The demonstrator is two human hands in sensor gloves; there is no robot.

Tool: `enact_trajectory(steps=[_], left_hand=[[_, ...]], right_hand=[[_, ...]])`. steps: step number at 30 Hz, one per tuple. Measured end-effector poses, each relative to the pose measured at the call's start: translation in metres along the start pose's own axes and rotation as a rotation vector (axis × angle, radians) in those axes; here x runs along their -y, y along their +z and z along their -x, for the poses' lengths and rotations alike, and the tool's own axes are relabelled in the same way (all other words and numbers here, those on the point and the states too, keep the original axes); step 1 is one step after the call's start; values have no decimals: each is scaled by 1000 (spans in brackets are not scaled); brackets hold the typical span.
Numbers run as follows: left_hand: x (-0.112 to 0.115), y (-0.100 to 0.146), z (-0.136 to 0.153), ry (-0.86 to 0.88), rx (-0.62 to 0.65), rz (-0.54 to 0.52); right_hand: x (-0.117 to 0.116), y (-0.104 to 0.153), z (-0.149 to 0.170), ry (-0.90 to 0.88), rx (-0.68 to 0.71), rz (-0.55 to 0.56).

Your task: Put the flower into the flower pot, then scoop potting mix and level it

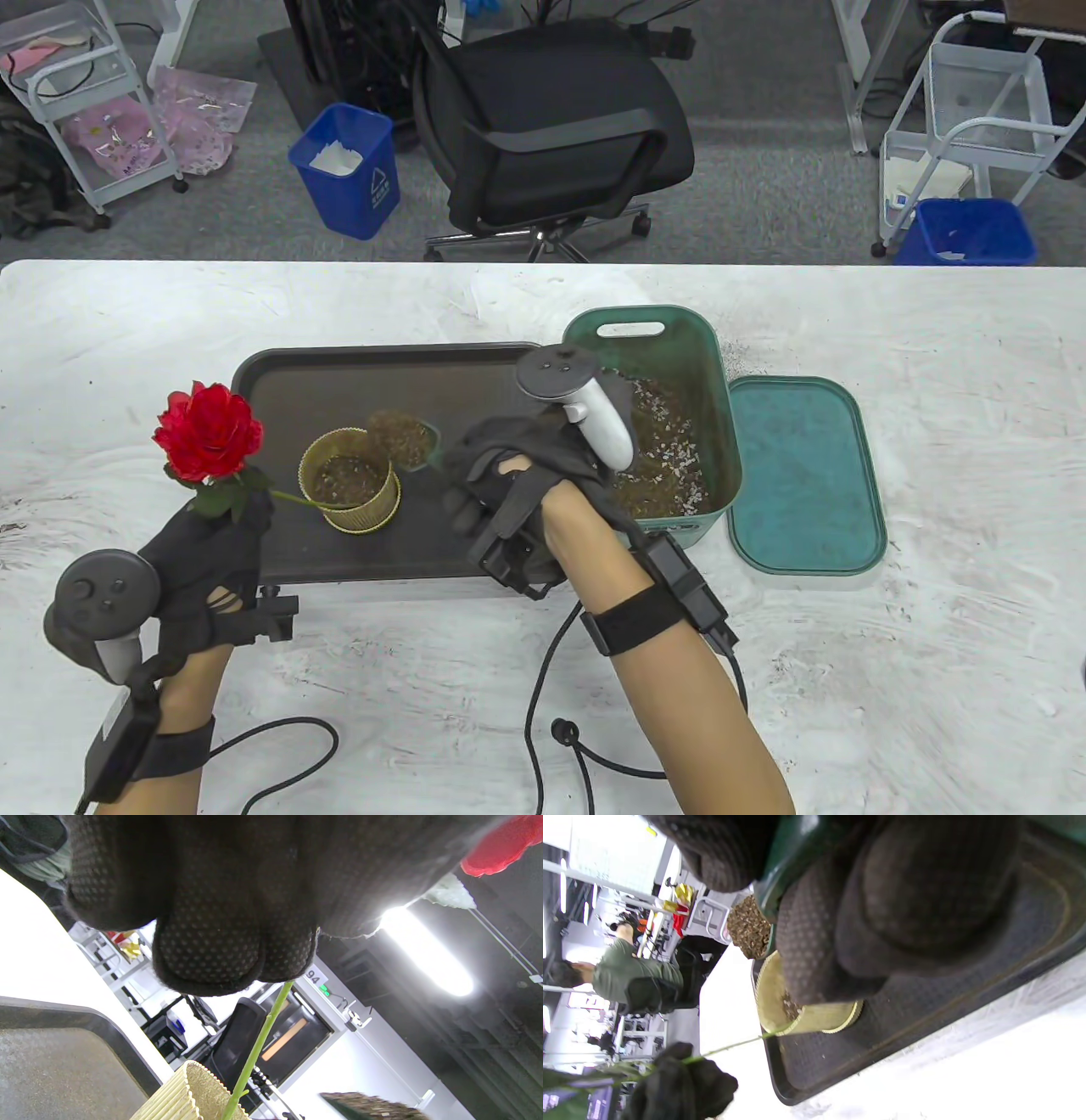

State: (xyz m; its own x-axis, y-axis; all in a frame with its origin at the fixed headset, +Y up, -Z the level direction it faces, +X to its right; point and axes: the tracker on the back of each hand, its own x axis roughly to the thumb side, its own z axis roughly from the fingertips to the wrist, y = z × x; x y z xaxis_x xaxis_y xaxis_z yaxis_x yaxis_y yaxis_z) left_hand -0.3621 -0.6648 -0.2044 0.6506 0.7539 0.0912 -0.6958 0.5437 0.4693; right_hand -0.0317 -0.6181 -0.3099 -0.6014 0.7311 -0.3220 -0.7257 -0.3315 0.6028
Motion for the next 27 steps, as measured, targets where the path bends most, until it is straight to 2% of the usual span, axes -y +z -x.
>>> enact_trajectory(steps=[4, 9, 16, 20, 24, 27], left_hand=[[0, 0, 0, -1, -1, 0], [0, 0, 0, -1, -1, -1], [-1, 0, 0, -1, -2, -1], [-1, 0, -1, -3, 1, -1], [-1, 0, 0, -4, 2, -2], [-1, 0, -1, -4, 0, -2]], right_hand=[[-23, -18, -4, 66, -26, 11], [-41, -27, -14, 140, -20, 71], [-70, -17, -42, 575, 61, 329], [-83, -8, -53, 743, 114, 408], [-85, 0, -58, 805, 129, 438], [-74, 10, -60, 778, 131, 455]])
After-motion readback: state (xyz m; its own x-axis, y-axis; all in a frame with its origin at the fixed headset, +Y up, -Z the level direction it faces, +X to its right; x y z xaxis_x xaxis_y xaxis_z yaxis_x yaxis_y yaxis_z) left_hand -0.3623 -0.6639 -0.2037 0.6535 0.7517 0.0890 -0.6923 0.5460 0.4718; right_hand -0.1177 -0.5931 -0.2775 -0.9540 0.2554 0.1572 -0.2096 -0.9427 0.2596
